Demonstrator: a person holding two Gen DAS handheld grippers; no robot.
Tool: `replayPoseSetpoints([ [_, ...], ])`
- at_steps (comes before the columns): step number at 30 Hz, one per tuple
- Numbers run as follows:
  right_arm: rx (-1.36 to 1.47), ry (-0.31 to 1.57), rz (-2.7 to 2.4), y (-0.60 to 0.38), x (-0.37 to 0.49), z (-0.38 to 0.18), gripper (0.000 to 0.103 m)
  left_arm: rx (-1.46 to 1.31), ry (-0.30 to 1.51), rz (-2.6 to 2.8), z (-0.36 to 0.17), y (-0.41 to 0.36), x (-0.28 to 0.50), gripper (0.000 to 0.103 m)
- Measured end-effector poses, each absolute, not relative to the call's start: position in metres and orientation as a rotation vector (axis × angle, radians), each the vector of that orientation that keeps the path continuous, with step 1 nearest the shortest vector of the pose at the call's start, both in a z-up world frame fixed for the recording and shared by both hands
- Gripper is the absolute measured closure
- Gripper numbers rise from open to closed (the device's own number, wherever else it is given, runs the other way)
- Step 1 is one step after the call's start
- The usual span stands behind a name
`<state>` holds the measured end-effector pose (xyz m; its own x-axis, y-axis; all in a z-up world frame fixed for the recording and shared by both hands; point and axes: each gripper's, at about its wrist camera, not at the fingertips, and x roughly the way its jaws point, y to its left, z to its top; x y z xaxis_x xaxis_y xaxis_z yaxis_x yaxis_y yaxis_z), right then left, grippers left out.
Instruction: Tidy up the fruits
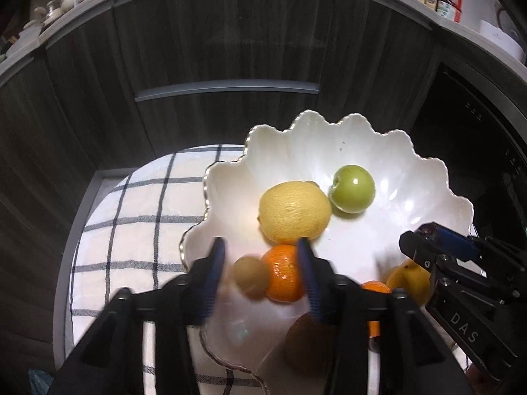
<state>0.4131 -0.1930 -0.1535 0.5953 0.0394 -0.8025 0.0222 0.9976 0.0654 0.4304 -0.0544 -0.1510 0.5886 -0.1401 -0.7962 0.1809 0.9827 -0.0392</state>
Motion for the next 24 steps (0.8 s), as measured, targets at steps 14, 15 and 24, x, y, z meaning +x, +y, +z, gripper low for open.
replayPoseSetpoints([
  [14, 0.072, 0.889, -0.097, -0.208, 0.394, -0.137, 0.024, 0.094, 0.859, -0.120, -0.131, -0.056, 0.410, 0.012],
  [15, 0.070, 0.887, -0.104, -0.209, 0.390, -0.135, 0.024, 0.097, 0.855, -0.121, -0.128, -0.056, 0.408, 0.012],
  [24, 0.045, 0.833, -0.157, -0.209, 0.351, -0.107, 0.020, 0.112, 0.795, -0.107, -0.100, -0.052, 0.372, 0.010],
])
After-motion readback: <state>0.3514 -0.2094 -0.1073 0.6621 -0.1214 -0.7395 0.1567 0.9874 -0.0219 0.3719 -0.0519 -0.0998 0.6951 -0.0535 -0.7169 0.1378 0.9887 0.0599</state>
